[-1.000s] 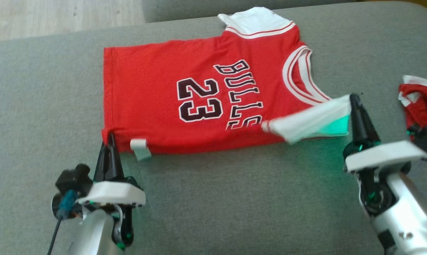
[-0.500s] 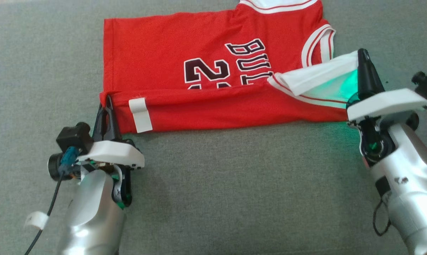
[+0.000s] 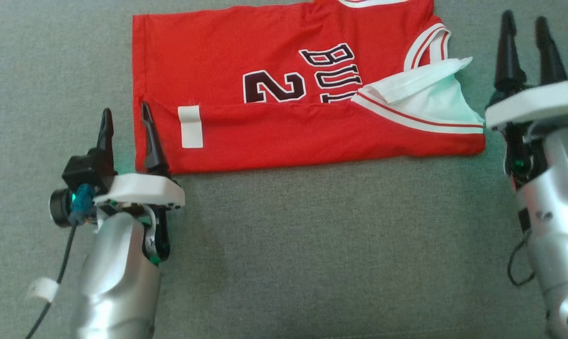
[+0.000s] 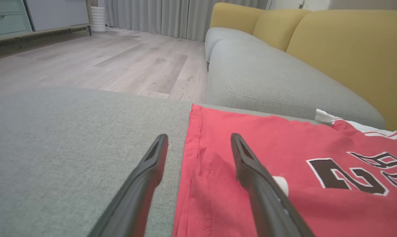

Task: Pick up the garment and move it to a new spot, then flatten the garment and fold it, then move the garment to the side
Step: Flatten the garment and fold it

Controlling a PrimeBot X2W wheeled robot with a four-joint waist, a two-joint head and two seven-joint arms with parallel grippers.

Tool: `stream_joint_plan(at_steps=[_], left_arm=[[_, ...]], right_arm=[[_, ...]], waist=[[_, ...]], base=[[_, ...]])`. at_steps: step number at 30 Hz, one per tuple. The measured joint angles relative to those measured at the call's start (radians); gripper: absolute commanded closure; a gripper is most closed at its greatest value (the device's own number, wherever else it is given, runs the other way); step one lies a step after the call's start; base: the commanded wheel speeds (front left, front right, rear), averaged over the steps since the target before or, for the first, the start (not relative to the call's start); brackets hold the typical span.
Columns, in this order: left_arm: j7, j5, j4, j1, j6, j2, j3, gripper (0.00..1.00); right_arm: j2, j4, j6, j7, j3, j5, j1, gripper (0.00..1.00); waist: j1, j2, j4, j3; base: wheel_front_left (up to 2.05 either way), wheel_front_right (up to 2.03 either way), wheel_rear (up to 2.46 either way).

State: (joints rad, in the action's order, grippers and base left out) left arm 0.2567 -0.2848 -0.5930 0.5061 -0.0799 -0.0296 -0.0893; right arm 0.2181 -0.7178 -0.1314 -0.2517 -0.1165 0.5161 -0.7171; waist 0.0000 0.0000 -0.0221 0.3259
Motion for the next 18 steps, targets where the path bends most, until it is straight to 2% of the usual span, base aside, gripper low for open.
stream_joint_plan(at_steps=[1, 4, 9, 18], left_arm=[[0.000, 0.000, 0.000, 0.000, 0.000, 0.000, 0.000, 0.00], [0.000, 0.026, 0.036, -0.051, -0.009, 0.000, 0.000, 0.00], [0.000, 0.053, 0.089, -0.148, -0.014, -0.002, 0.000, 0.00], [0.000, 0.072, 0.150, -0.278, -0.016, -0.002, -0.004, 0.00]], right_arm=[[0.000, 0.000, 0.000, 0.000, 0.000, 0.000, 0.000, 0.00], [-0.042, 0.056, 0.000, -0.001, 0.048, -0.124, 0.080, 0.00], [-0.083, 0.127, 0.000, -0.001, 0.030, -0.278, 0.215, 0.00], [-0.110, 0.156, 0.000, -0.001, 0.038, -0.320, 0.369, 0.00]], waist=[[0.0000, 0.0000, 0.000, 0.000], [0.0000, 0.0000, 0.000, -0.015], [-0.0001, 0.0000, -0.004, -0.048], [-0.0002, 0.0000, -0.017, -0.125]], base=[[0.00, 0.00, 0.00], [0.00, 0.00, 0.00], [0.00, 0.00, 0.00], [0.00, 0.00, 0.00]])
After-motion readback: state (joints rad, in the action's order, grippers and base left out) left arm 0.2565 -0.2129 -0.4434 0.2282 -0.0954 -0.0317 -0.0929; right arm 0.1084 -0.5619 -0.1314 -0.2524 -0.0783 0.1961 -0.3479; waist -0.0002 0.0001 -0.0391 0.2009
